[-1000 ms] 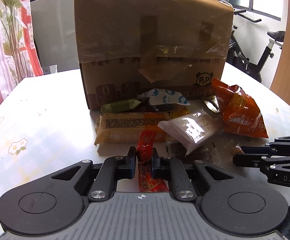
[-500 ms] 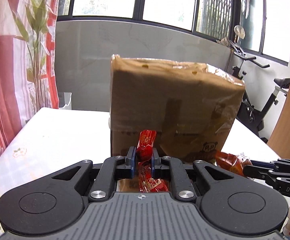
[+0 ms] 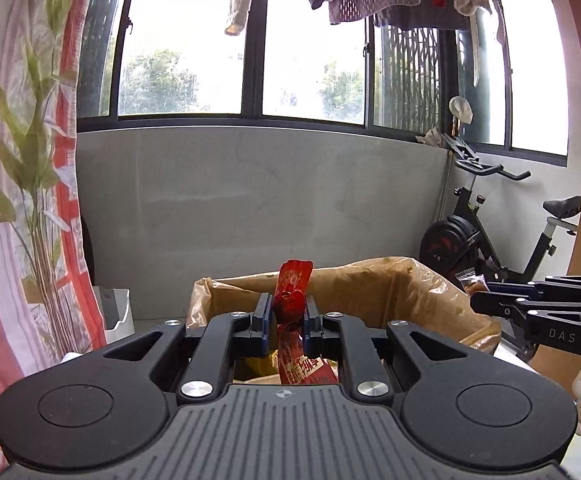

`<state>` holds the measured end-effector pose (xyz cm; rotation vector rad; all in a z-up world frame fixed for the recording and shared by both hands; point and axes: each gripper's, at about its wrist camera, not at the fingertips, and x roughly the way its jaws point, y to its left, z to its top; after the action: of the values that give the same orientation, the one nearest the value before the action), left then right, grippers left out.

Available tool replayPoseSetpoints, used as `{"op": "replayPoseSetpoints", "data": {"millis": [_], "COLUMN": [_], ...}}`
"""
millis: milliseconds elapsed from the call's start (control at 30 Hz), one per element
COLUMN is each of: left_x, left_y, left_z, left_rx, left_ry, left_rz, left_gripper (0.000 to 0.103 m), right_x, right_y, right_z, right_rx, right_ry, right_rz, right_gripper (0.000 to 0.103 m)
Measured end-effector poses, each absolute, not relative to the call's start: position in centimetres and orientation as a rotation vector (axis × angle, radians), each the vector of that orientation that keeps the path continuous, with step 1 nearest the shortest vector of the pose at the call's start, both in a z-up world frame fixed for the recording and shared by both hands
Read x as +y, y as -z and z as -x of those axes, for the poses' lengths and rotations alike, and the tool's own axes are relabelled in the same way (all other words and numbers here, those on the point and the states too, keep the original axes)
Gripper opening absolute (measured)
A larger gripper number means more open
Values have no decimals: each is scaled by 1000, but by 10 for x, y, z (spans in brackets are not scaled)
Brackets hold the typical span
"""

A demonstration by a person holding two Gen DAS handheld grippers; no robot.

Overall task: Organize snacks
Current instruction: 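Carry the red packet and brown candy into the box and open both tools, then grasp the orange chip bag with the right tool while the left tool approaches the snacks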

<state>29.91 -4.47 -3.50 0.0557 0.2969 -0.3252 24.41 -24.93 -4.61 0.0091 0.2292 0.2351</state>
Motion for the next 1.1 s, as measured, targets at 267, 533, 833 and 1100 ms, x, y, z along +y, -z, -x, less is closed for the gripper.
{"op": "replayPoseSetpoints", "data": {"millis": [267, 533, 833, 1100], "left_x": [-74, -60, -27, 3], "left_y": [53, 75, 63, 72], "left_z": [-365, -365, -324, -283], "left_rx": [386, 422, 363, 366], "left_ry": [299, 321, 271, 240], "left_rz": [-49, 8, -3, 38], "left_gripper": [16, 57, 81, 89], "right_x": [-253, -263, -273, -278], "right_y": [58, 72, 68, 86], "right_z": [-314, -320, -276, -236], "right_rx": [370, 426, 330, 328], "right_ry": [-170, -192, -216, -203], "right_rz": [-64, -124, -148, -177], "right_gripper": [19, 47, 87, 94]}}
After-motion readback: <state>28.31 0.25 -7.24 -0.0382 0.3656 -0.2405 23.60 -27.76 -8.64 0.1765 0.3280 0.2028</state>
